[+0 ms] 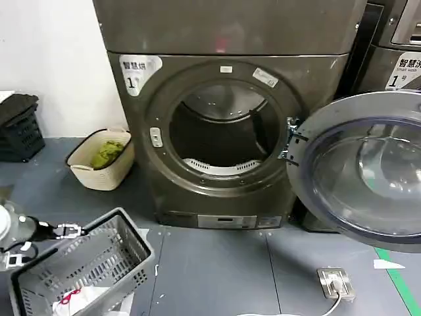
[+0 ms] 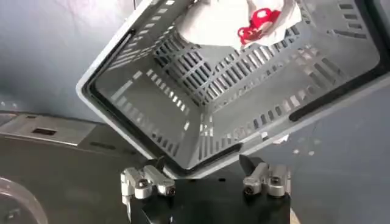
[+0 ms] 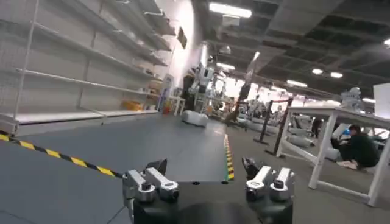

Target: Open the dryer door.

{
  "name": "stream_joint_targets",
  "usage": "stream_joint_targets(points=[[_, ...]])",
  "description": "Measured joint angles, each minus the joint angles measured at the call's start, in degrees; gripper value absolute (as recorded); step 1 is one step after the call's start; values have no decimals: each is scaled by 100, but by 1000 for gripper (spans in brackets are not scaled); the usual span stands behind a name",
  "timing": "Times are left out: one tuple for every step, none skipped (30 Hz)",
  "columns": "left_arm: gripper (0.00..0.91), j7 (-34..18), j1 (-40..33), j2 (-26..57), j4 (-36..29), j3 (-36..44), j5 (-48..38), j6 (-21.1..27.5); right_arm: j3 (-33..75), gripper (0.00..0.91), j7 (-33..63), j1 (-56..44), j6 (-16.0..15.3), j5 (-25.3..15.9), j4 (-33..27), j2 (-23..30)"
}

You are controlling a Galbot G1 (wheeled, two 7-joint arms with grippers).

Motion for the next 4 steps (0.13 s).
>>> stream_joint_targets(points=[[907,1,1,1,1,1,0,0,-2,907,0,2,0,0,-2,0],[907,1,2,2,1,2,0,0,-3,907,0,2,1,0,-2,0],[907,1,3,3,1,2,0,0,-5,907,0,3,5,0,-3,0],[907,1,3,3,1,2,0,0,-6,907,-1,2,8,0,-5,0]])
